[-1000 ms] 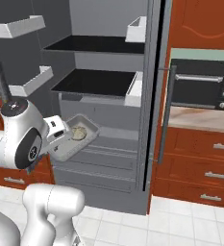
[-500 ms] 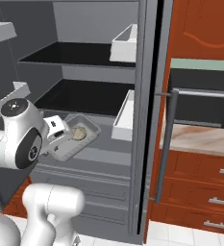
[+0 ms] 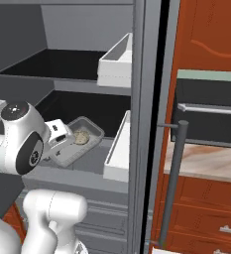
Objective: Place two dumplings into each of the tupperware containers and then place the containers in the fridge.
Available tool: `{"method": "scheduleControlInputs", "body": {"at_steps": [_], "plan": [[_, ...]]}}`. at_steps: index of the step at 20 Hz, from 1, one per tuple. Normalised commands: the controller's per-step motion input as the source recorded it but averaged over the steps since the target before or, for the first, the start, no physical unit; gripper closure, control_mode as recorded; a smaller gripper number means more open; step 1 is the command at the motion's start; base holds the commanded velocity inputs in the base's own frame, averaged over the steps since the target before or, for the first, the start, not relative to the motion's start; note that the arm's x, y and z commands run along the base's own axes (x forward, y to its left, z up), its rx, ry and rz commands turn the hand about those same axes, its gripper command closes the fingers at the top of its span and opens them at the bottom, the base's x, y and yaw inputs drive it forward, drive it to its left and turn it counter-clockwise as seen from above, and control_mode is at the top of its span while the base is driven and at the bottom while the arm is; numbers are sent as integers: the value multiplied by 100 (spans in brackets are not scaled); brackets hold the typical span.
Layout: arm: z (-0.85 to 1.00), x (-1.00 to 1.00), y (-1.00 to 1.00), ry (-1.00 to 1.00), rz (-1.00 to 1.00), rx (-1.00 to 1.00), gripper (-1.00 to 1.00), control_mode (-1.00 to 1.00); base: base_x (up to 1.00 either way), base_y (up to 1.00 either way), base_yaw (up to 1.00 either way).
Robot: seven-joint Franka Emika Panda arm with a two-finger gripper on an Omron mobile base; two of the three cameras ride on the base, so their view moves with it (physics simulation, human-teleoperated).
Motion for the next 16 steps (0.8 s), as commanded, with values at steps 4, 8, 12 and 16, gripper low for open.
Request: {"method": "scheduleControlInputs", "body": {"at_steps": [4,8,12,16], "plan": [[0,0,0,0,0,0,100,100,54,20,-2],[0,0,0,0,0,0,100,100,50,19,-2],[0,36,20,2,-2,-5,100,-100,12,5,-1],[0,62,22,3,-2,-12,100,-100,0,0,0]]}}
